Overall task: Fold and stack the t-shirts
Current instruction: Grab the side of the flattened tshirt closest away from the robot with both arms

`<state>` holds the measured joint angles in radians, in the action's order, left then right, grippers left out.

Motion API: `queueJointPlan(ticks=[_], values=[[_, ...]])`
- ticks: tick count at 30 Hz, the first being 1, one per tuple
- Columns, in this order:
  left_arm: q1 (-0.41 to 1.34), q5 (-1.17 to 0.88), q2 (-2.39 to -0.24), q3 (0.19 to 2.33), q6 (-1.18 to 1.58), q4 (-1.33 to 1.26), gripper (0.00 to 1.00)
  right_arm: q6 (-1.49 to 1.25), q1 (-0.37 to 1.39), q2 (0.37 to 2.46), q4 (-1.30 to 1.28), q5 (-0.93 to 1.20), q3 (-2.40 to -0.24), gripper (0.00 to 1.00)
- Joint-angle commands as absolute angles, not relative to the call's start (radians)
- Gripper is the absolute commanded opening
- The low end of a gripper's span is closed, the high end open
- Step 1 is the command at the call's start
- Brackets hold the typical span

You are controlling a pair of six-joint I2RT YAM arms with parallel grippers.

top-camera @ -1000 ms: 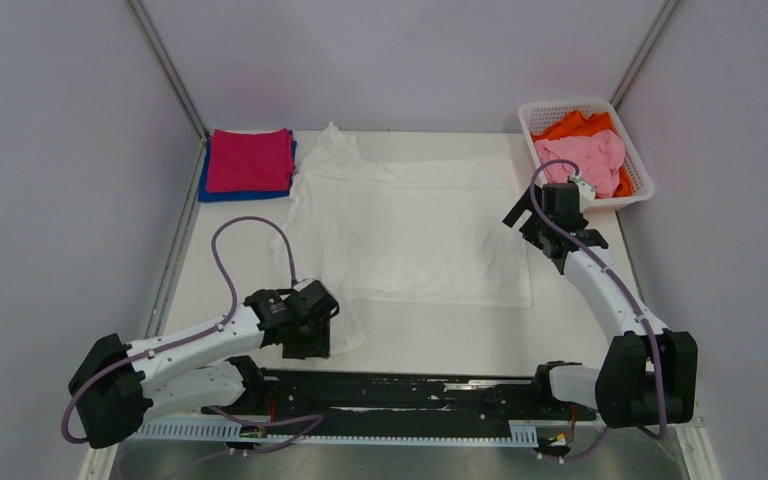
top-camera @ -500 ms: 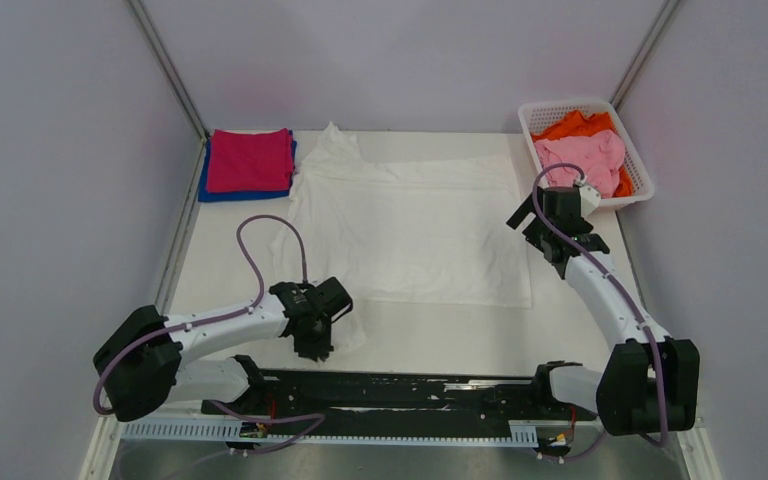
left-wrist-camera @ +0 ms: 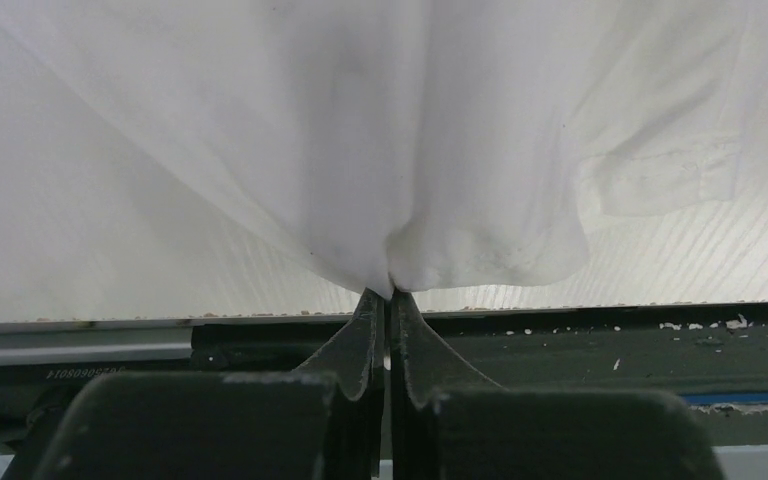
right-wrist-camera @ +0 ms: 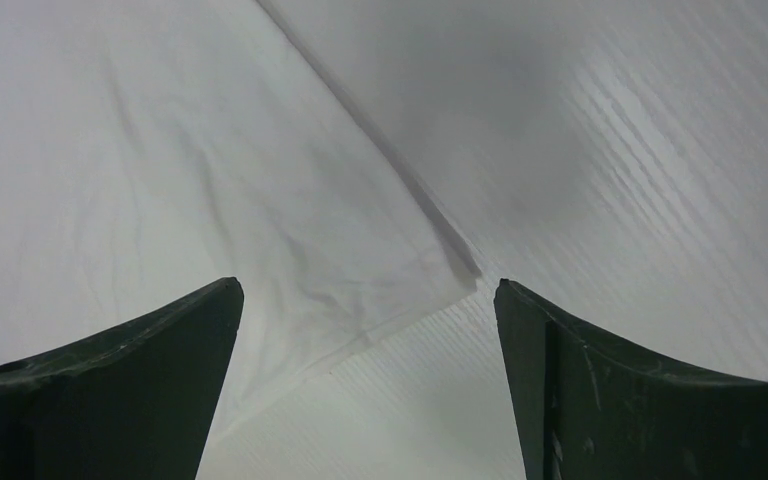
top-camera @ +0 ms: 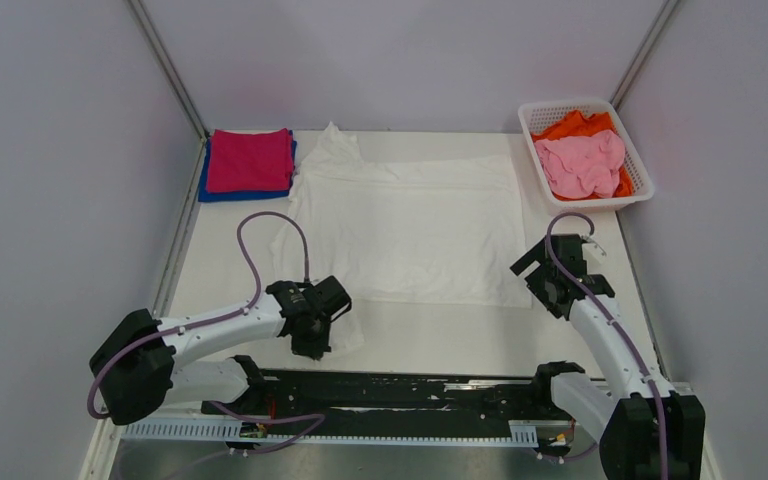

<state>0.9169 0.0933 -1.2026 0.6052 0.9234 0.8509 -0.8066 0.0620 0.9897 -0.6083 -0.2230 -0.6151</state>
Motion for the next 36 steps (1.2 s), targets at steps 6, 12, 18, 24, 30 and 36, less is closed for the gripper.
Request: queueJointPlan(ticks=[6, 12, 18, 24, 30, 36], values=[[0.922, 0.128, -1.129, 0.676, 0.868, 0.893, 0.0, -0.978, 0.059, 0.902, -0.683, -0.14, -0.494, 0.82], [0.923, 0.116, -1.092, 0.708, 0.854, 0.897, 0.0, -0.974, 0.059, 0.947, -0.669, -0.144, -0.473, 0.65], [0.921, 0.107, -1.08, 0.726, 0.844, 0.895, 0.0, -0.953, 0.06, 1.012, -0.613, -0.173, -0.46, 0.43], [0.921, 0.119, -1.073, 0.75, 0.822, 0.874, 0.0, -0.934, 0.058, 1.089, -0.558, -0.184, -0.47, 0.4], [0.92, 0.132, -1.101, 0.795, 0.779, 0.86, 0.0, -0.895, 0.059, 1.134, -0.538, -0.192, -0.501, 0.26], [0.854, 0.066, -1.132, 0.851, 0.688, 0.806, 0.0, -0.784, 0.059, 1.141, -0.531, -0.155, -0.551, 0.0]])
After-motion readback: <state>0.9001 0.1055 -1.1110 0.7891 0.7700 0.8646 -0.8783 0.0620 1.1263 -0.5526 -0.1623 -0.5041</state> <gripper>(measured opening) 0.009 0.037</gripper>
